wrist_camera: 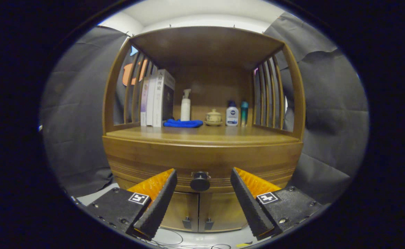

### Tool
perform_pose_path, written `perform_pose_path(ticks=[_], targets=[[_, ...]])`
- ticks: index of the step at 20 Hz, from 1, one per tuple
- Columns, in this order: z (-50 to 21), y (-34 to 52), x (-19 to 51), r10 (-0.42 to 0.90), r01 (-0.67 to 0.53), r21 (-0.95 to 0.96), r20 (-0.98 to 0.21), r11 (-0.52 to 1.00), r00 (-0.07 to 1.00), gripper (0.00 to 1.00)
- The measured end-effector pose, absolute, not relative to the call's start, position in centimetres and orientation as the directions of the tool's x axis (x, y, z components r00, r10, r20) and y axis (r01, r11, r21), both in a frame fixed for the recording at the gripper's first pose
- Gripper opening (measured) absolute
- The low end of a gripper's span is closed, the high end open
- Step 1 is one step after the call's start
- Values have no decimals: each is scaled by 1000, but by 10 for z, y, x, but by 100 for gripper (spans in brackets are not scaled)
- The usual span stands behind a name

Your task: Pull open the drawer, take out the items inside it, and place them on the countertop above the cabinet.

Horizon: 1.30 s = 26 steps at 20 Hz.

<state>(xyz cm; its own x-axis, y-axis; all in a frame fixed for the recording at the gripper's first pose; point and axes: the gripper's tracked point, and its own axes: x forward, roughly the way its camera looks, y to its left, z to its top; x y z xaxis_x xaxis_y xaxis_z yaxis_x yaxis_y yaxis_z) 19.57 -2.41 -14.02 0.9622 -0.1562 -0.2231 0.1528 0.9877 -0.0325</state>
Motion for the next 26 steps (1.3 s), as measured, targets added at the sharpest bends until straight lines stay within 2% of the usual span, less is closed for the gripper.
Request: perform_pose_path(ticks=[6, 8, 11, 16, 18, 26], targets=[[-171, -23, 234, -170, 164, -46, -274, 985, 947, 93], [-179, -28, 243, -188, 179, -56, -285, 982, 940, 84], [-185, -34, 254, -202, 194, -56, -293, 979, 934, 79], [-189, -30, 256, -187, 188, -23, -296, 982, 937, 55], [-190, -30, 254, -192, 190, -35, -300, 981, 935, 49], [-190, -27, 233, -159, 156, -35, -321, 987, 934, 38]])
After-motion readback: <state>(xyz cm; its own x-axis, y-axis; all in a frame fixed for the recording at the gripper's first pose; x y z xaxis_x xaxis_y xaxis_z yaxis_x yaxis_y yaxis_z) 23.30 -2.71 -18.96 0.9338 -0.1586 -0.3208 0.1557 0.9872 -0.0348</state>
